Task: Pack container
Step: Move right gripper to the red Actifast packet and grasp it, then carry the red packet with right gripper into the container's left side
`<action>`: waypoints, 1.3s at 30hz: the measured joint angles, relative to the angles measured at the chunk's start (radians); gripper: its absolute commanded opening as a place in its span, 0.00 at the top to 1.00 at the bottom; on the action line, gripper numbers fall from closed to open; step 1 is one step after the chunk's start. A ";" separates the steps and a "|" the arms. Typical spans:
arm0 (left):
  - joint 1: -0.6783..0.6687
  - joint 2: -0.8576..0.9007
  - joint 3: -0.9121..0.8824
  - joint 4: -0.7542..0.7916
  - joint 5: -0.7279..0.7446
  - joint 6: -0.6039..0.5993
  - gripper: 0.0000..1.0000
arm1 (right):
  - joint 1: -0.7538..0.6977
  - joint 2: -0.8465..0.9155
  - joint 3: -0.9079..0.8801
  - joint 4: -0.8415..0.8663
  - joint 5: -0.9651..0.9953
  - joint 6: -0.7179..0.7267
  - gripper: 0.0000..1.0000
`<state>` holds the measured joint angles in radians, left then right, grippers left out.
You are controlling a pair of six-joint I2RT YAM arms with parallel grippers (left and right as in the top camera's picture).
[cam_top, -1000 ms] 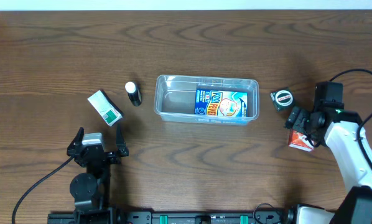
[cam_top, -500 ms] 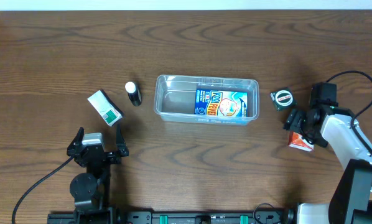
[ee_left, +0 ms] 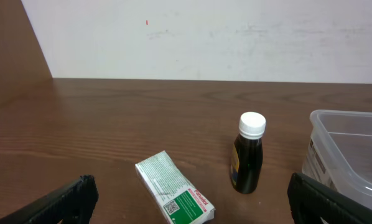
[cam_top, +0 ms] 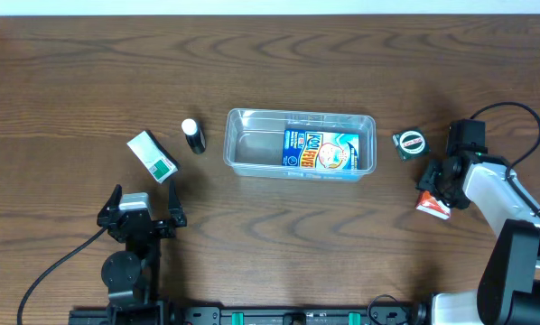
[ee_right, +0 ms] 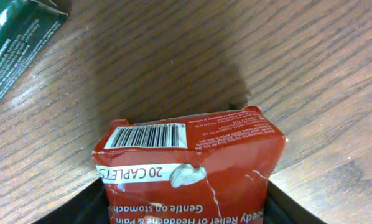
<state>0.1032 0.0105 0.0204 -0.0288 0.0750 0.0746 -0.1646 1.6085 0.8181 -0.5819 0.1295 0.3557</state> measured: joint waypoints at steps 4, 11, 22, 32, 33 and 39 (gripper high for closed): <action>0.000 0.000 0.000 0.000 0.000 0.000 0.02 | 0.000 -0.001 0.001 -0.003 0.001 0.000 0.44; 0.000 0.000 0.000 0.000 0.000 0.000 0.02 | 0.000 -0.045 0.047 -0.152 0.001 -0.024 0.40; 0.000 0.000 0.000 0.000 0.000 0.000 0.02 | 0.000 -0.410 0.225 -0.041 -0.232 -0.047 0.41; 0.000 0.000 0.000 0.000 0.000 0.000 0.02 | 0.230 -0.376 0.228 0.362 -0.544 0.080 0.41; 0.000 0.000 0.000 0.000 0.000 0.000 0.02 | 0.276 -0.353 0.228 0.401 -0.549 0.088 0.41; 0.000 0.000 0.000 0.000 0.000 0.000 0.02 | 0.531 -0.171 0.228 0.624 -0.500 0.109 0.43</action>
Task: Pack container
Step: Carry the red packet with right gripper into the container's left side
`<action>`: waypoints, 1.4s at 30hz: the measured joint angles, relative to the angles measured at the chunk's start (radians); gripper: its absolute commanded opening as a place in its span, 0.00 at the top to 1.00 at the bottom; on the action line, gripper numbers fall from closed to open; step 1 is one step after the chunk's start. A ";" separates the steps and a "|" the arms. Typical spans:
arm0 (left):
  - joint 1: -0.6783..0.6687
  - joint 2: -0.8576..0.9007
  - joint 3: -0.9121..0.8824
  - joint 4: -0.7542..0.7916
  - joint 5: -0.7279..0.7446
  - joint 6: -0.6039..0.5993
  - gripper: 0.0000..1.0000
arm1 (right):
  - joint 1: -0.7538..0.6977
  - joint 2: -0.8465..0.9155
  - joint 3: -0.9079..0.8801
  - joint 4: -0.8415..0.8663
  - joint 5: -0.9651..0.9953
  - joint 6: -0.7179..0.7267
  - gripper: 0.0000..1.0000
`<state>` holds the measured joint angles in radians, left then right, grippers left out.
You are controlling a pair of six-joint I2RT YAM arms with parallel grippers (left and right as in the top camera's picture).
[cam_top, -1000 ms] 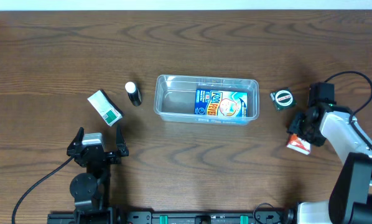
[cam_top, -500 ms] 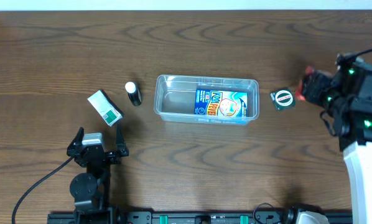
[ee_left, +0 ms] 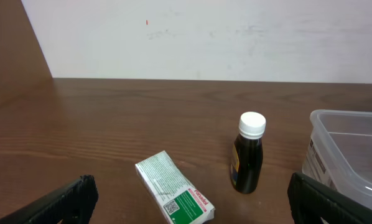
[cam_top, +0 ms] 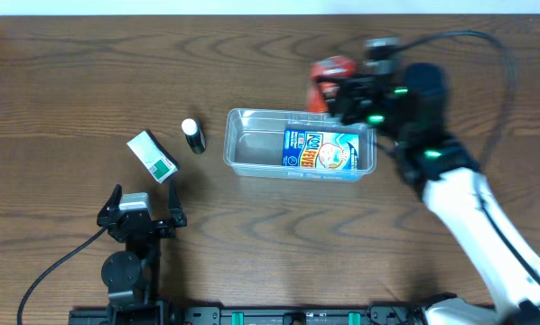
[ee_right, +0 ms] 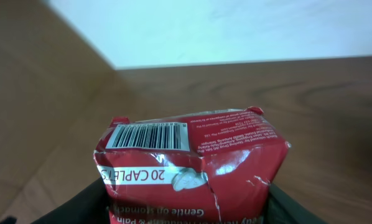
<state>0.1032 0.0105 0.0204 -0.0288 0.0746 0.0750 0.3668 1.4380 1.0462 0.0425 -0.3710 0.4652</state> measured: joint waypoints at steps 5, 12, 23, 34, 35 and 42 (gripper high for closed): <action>0.000 0.000 0.000 0.000 0.000 0.000 0.02 | 0.142 0.135 0.000 0.066 0.102 0.019 0.43; 0.000 0.000 0.000 0.000 0.000 0.000 0.02 | 0.257 0.241 0.000 0.074 0.252 0.054 0.44; 0.000 0.000 0.000 0.000 0.000 0.000 0.02 | 0.348 0.318 0.000 0.070 0.443 0.168 0.44; 0.000 0.000 0.000 0.000 0.000 0.000 0.02 | 0.351 0.412 0.000 0.072 0.480 0.274 0.44; 0.000 0.000 0.000 0.000 0.000 0.000 0.02 | 0.351 0.418 0.000 0.073 0.480 0.279 0.43; 0.000 0.000 0.000 0.000 0.000 0.000 0.02 | 0.351 0.453 0.000 0.100 0.476 0.290 0.43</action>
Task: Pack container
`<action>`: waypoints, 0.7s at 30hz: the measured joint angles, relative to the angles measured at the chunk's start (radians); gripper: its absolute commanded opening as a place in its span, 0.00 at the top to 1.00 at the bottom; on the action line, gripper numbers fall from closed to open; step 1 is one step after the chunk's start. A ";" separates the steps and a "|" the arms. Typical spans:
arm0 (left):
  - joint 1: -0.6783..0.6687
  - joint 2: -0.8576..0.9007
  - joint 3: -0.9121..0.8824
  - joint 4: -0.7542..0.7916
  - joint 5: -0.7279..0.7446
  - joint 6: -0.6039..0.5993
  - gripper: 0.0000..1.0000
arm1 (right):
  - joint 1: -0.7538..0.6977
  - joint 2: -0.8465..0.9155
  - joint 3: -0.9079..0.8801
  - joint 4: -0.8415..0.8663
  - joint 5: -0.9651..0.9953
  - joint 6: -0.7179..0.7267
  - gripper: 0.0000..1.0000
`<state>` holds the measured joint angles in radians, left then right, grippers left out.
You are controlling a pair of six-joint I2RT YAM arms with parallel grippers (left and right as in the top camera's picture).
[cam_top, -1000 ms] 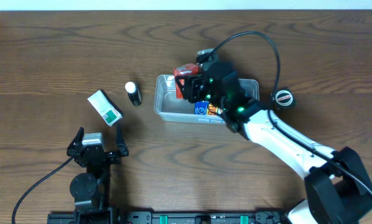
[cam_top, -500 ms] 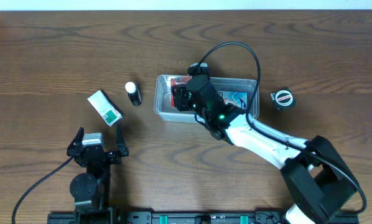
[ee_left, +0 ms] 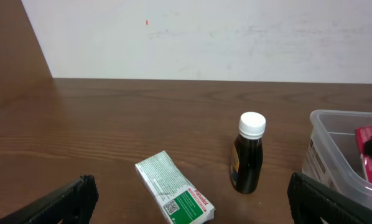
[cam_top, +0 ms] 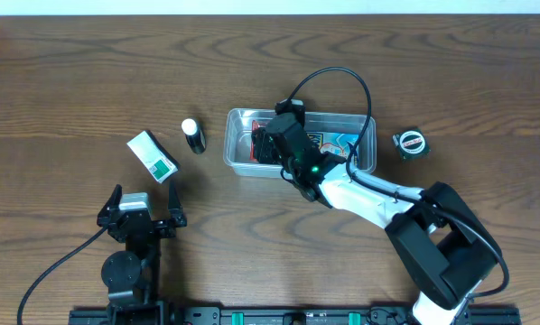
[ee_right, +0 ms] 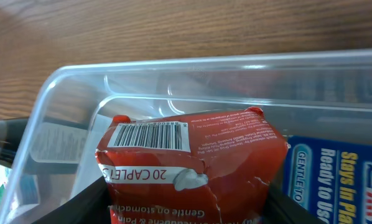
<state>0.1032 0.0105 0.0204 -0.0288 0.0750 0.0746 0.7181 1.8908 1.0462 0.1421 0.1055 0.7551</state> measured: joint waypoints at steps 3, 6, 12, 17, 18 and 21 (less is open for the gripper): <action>0.000 0.000 0.000 0.000 0.000 0.000 0.02 | 0.002 0.019 0.000 0.028 -0.016 0.000 0.43; 0.000 0.000 0.000 0.000 0.000 0.000 0.02 | 0.014 0.025 0.000 0.045 -0.022 0.001 0.43; 0.000 0.000 0.000 0.000 0.000 0.000 0.02 | 0.031 0.025 0.000 0.050 -0.028 0.001 0.43; 0.000 0.000 0.000 0.000 0.000 0.000 0.02 | 0.031 0.025 0.000 0.050 -0.029 0.008 0.30; 0.000 0.000 0.000 0.000 0.000 0.000 0.02 | 0.031 0.025 0.000 0.050 -0.029 0.008 0.30; 0.000 0.000 0.000 0.000 0.000 0.000 0.02 | 0.031 0.025 0.000 0.051 -0.031 0.008 0.29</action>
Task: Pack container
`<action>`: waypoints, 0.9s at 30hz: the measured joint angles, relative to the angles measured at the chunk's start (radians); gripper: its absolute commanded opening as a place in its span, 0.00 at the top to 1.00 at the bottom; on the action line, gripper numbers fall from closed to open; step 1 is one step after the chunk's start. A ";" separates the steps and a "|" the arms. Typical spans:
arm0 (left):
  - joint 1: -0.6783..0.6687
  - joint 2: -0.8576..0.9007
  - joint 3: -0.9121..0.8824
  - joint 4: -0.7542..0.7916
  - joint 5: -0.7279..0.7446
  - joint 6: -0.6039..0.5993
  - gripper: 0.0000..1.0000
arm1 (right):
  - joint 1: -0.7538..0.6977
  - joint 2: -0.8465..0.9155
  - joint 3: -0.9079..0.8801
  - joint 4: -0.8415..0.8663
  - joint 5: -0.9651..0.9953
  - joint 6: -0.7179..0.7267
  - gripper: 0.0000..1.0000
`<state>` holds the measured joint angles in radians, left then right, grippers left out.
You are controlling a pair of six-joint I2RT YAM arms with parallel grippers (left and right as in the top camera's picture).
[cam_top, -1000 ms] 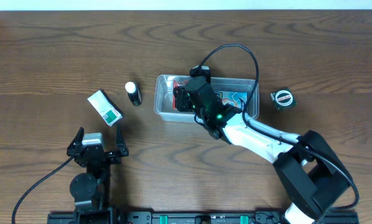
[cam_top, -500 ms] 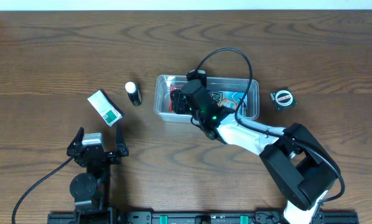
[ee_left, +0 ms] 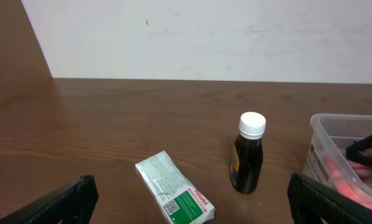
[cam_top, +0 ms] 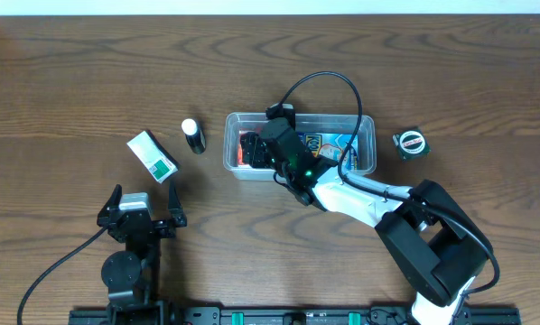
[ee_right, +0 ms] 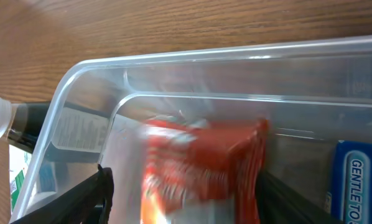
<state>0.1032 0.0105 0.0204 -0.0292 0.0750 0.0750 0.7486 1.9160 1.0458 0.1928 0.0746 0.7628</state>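
A clear plastic container (cam_top: 299, 116) lies mid-table; its rim also shows in the right wrist view (ee_right: 236, 53). My right gripper (cam_top: 255, 149) reaches into the container's left end. In the right wrist view the red caplet packet (ee_right: 198, 162) is blurred and sits between the right gripper's (ee_right: 186, 199) spread fingers, with a gap on its left side. A blue-and-white packet (cam_top: 338, 147) lies in the right half. My left gripper (cam_top: 142, 217) rests open near the front left, and in its own view (ee_left: 189, 202) nothing is between its fingers.
A dark bottle with a white cap (cam_top: 194, 137) stands left of the container. A white-and-green box (cam_top: 153, 155) lies further left, in front of the left gripper. A green tape measure (cam_top: 410, 143) sits right of the container.
My right gripper has moved a little to the left inside the container and its fingers have parted from the red packet, which now looks blurred and loose. The left arm is unchanged.
My right gripper was shut on the red packet on the table at the far right. Then it held the packet in the air behind the container. Then it held the packet inside the container's left half. Now the packet is let go there.
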 measured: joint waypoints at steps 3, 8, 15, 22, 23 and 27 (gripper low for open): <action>0.000 0.000 0.000 0.000 0.000 0.000 0.02 | 0.000 0.000 0.000 0.004 0.000 0.000 0.30; 0.000 0.000 0.000 0.000 0.000 0.000 0.02 | 0.000 0.000 0.000 0.031 -0.011 -0.003 0.36; 0.000 0.000 0.000 0.000 0.000 0.000 0.02 | 0.000 0.000 0.000 0.045 -0.051 -0.033 0.47; 0.000 0.000 0.000 0.000 0.000 0.000 0.02 | -0.005 0.000 0.000 -0.019 -0.060 -0.052 0.62; 0.000 0.000 0.000 0.000 0.000 0.000 0.02 | -0.006 0.000 0.000 -0.024 -0.061 -0.052 0.62; 0.000 0.000 0.000 0.000 0.000 0.000 0.02 | -0.019 0.000 0.000 -0.043 -0.064 -0.052 0.57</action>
<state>0.1032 0.0105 0.0204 -0.0288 0.0750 0.0746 0.7292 1.9160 1.0462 0.1497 0.0101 0.7109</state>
